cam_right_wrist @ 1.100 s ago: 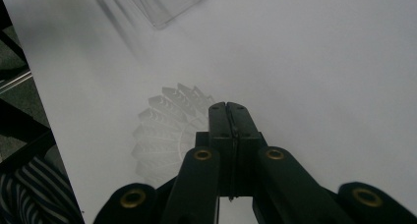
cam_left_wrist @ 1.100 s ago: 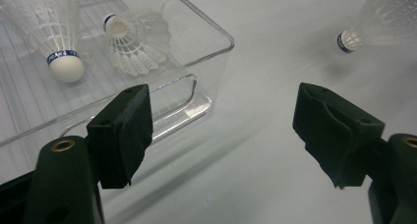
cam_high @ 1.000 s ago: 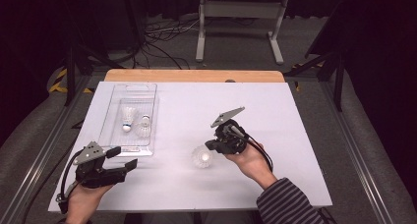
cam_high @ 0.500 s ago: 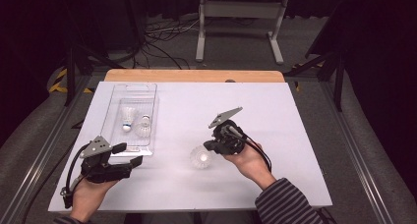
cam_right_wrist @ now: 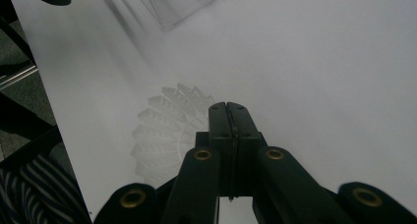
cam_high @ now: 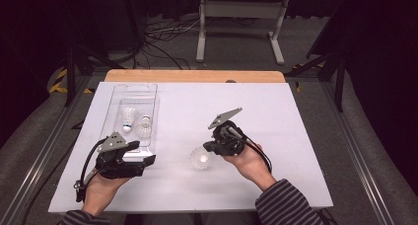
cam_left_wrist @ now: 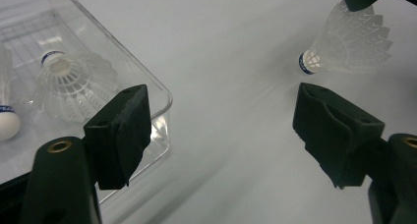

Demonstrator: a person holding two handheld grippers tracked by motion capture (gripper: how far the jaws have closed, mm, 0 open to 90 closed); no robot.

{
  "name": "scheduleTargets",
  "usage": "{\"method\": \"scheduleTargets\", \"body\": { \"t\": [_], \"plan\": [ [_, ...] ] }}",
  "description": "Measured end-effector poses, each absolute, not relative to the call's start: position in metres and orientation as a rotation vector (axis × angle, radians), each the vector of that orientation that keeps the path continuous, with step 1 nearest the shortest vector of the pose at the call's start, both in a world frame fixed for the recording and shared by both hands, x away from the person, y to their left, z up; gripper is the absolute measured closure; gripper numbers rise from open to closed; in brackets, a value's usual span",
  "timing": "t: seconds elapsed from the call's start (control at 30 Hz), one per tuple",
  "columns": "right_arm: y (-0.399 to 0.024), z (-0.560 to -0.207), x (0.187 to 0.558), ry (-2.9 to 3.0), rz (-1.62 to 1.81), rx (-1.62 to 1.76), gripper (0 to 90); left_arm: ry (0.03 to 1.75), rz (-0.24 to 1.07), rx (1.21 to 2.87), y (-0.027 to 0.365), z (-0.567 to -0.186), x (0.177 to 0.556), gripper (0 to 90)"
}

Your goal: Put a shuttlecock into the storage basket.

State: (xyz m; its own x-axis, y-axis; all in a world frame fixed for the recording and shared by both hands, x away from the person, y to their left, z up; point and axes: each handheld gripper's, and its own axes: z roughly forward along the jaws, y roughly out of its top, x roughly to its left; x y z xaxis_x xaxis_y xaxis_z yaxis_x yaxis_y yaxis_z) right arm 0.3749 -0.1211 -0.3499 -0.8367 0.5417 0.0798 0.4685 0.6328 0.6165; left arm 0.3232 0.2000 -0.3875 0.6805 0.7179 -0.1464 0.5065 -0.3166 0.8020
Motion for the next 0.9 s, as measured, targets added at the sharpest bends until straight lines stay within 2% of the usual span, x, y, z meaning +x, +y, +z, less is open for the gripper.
{"method": "scheduleTargets", "body": {
  "t": [0.67,0.9],
  "plan": [
    [-0.112,-0.349,0.374,2.753,0.981,0.829,90.0,0.934,0.223,2.047,0.180,-0.383,0.334,26.0],
    [-0.108,-0.350,0.375,2.760,0.979,0.819,90.0,0.928,0.205,2.056,0.176,-0.382,0.335,31.0]
  ]
}}
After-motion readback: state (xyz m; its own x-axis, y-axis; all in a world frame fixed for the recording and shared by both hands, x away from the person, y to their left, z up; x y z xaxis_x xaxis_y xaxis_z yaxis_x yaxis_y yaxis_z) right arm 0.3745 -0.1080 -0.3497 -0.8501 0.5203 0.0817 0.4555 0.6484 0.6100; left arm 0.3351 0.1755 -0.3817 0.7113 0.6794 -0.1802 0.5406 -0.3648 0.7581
